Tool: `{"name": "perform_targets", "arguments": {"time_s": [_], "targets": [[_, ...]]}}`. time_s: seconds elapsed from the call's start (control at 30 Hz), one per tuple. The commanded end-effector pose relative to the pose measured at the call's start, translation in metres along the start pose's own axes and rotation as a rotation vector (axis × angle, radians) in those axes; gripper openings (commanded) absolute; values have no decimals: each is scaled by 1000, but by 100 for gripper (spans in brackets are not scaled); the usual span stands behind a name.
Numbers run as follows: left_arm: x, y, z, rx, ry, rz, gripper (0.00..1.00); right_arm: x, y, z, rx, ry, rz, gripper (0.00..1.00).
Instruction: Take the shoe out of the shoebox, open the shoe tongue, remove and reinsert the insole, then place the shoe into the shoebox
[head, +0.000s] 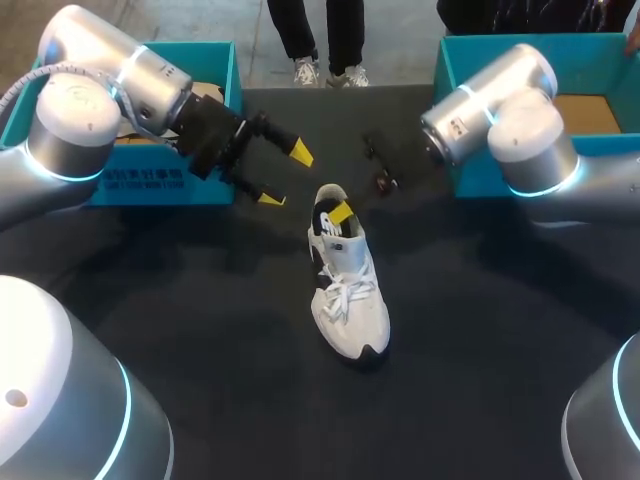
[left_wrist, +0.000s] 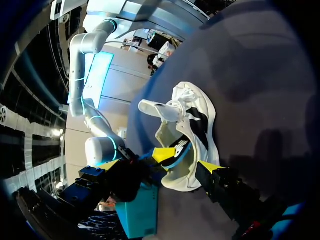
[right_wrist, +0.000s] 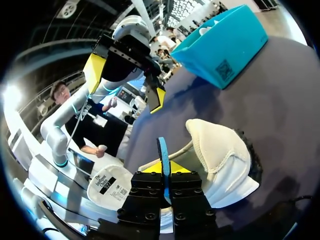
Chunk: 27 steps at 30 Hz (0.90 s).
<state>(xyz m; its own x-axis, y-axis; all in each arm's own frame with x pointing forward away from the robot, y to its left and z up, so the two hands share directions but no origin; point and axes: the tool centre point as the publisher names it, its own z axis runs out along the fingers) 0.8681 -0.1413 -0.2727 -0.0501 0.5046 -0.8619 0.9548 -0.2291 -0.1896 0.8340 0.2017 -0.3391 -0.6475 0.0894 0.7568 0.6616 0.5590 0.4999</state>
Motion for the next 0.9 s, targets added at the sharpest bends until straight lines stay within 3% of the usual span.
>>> {"name": "perform_targets", "arguments": {"time_s": [0.03, 0.23, 0.33, 0.43, 0.9], "targets": [[0, 0, 2, 0, 0, 1, 100, 5, -5, 3, -1, -7, 7, 0], [0, 1, 3, 2, -1, 3, 100, 6, -4, 3, 4, -12, 7, 0], [0, 1, 3, 1, -1, 3, 100, 6, -1, 1, 4, -17, 0, 25], [0, 1, 2, -1, -2, 1, 100, 6, 1, 0, 6, -21, -5, 34], [1, 1, 3, 1, -12, -1, 100, 13, 11, -8, 12, -50, -28, 35]]}}
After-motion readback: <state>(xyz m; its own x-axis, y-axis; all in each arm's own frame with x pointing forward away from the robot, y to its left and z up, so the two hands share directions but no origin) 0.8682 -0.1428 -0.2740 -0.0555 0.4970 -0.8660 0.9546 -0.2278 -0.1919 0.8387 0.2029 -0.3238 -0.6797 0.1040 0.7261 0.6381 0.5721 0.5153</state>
